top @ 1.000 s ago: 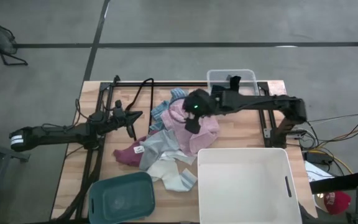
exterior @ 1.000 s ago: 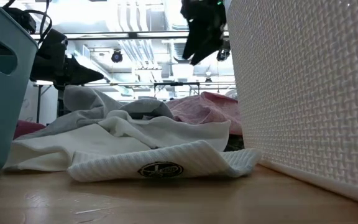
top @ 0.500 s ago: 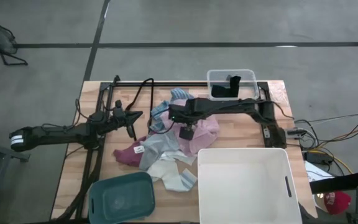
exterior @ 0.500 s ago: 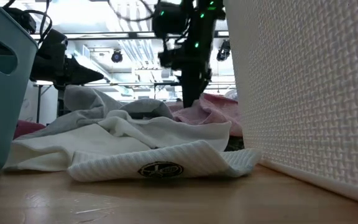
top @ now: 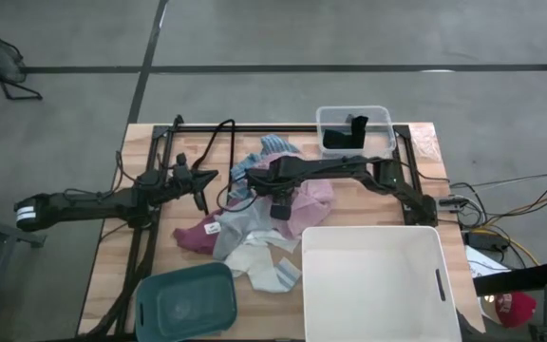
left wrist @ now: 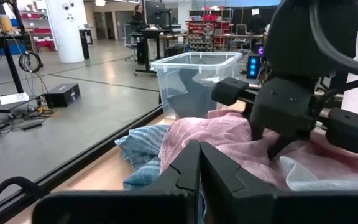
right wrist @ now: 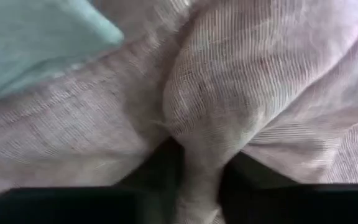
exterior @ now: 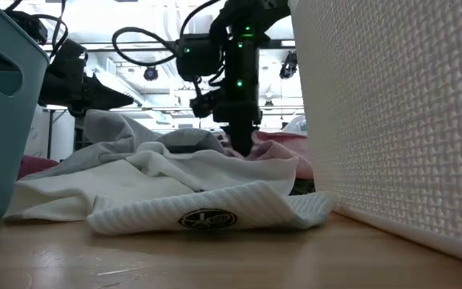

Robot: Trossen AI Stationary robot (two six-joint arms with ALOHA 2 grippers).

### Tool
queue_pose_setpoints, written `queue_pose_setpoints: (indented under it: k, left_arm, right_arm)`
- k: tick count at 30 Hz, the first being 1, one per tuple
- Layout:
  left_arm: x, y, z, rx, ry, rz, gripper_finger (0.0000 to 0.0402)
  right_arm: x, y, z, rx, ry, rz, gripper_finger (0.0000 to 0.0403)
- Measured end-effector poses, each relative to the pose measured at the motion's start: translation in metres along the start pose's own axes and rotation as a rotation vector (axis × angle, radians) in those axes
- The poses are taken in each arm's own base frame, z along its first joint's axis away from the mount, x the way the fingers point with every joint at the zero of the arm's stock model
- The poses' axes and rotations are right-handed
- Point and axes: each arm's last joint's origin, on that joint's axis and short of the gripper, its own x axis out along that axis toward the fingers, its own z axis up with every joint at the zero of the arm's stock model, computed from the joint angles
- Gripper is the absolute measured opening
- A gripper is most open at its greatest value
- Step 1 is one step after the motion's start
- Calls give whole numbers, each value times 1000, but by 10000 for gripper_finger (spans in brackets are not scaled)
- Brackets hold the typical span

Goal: Pick & Place Cloths
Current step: Put the light pink shirt into the white bin

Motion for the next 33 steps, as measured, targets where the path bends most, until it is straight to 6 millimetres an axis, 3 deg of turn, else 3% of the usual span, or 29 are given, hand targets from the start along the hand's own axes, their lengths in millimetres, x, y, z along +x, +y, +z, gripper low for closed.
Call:
queue_pose_setpoints:
  k: [2,7,18,26,33]
  left_arm:
    - [0,0,0,1,5,0,14]
    - [0,0,-1,1,5,0,14]
    - [0,0,-1,1,9,0,14]
    - [0,0,-1,1,10,0,14]
    - [0,0,-1,2,11,0,14]
  right_arm:
    - [-1,1,0,-14,-4,-3,29]
    - [-16,1,-1,0,-34,-9,25]
    - [-112,-4,-23,58,-280,-227,20]
    - [-190,-6,-62,159,-489,-387,20]
    - [-242,-10,-100,233,-638,-423,19]
